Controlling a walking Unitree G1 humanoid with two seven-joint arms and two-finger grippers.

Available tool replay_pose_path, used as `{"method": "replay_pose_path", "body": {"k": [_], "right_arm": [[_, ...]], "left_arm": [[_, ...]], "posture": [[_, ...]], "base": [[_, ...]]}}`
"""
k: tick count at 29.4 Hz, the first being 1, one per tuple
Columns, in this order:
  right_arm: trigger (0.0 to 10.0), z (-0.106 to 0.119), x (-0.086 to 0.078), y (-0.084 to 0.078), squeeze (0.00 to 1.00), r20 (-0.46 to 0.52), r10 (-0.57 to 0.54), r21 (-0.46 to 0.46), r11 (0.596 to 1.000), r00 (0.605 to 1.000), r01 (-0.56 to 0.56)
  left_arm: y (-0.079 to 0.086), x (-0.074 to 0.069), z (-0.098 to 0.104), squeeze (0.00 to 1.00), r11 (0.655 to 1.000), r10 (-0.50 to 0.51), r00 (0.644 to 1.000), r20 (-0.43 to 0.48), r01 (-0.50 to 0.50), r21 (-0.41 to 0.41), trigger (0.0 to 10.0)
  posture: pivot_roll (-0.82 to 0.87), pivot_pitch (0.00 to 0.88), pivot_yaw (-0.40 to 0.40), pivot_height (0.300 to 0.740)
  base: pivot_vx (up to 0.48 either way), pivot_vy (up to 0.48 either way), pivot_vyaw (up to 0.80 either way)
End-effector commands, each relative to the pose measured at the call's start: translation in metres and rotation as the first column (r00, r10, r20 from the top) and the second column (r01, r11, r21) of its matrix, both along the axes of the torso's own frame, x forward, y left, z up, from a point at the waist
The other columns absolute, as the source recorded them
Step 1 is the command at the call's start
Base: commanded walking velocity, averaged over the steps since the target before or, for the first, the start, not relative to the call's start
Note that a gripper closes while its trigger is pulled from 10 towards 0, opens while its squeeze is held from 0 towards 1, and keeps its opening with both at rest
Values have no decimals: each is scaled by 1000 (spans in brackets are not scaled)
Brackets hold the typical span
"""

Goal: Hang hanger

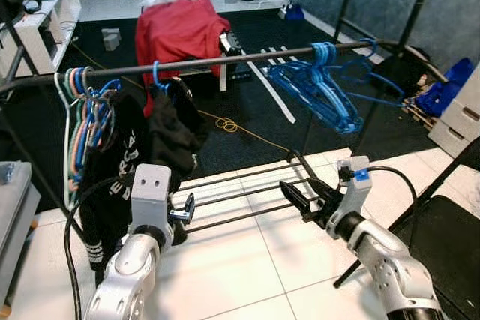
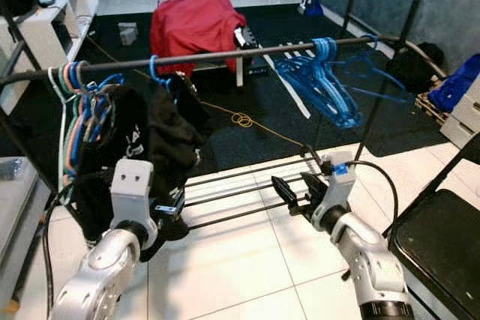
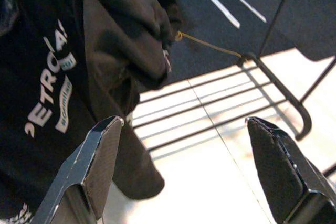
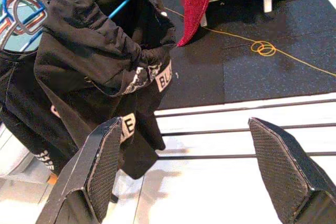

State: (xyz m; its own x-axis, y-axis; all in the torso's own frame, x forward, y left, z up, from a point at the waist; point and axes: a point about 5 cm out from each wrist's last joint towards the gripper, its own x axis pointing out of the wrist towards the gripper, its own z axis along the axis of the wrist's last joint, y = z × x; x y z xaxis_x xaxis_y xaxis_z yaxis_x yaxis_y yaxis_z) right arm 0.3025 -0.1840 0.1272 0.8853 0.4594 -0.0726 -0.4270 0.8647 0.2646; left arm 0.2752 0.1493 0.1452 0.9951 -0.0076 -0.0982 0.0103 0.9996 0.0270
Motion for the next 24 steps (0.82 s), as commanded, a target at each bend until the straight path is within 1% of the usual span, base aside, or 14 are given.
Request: {"method": "replay_pose_path", "body": {"k": [1, 6, 7, 8, 9, 12, 14, 23, 24], "right_arm": [[10000, -2, -2, 2, 0, -10, 5, 7, 1000, 1000, -5], [10000, -2, -2, 2, 0, -10, 4, 8, 1000, 1000, -4], [10000, -2, -2, 2, 0, -11, 4, 8, 1000, 1000, -4], [10000, -2, -2, 2, 0, -11, 4, 8, 1000, 1000, -4], [10000, -2, -1, 2, 0, -11, 4, 8, 1000, 1000, -4], [10000, -2, -1, 3, 0, -11, 6, 9, 1000, 1000, -6], [10000, -2, -1, 3, 0, -12, 8, 9, 1000, 1000, -8], [10000, -2, -1, 3, 0, -13, 9, 11, 1000, 1000, -9], [10000, -2, -1, 3, 0, -14, 9, 12, 1000, 1000, -9]], "left_arm": [[8, 3, -2, 0, 999, 33, 999, -1, -33, 13, 10000], [15, 7, 1, 0, 998, 69, 997, 23, -69, 10, 10000], [19, 10, 1, 0, 995, 94, 995, 32, -95, 28, 10000], [19, 10, 1, 0, 995, 94, 995, 32, -95, 28, 10000], [24, 13, 2, 0, 992, 114, 992, 51, -117, 55, 10000], [26, 17, 2, 0, 990, 118, 991, 63, -122, 67, 10000], [28, 22, 6, 0, 989, 117, 988, 102, -125, 79, 10000], [31, 23, 10, 0, 988, 126, 982, 138, -136, 67, 10000], [32, 22, 10, 0, 988, 132, 981, 145, -142, 60, 10000]], "posture": [[-3, 77, -59, 740], [-5, 76, -58, 740], [-3, 76, -61, 740], [-3, 76, -61, 740], [-3, 76, -62, 740], [-3, 76, -62, 740], [-4, 75, -63, 740], [-8, 74, -62, 740], [-8, 74, -62, 740]], "base": [[0, 0, 0], [0, 0, 0], [0, 0, 0], [0, 0, 0], [0, 0, 0], [0, 0, 0], [0, 0, 0], [0, 0, 0], [420, 0, 0]]}}
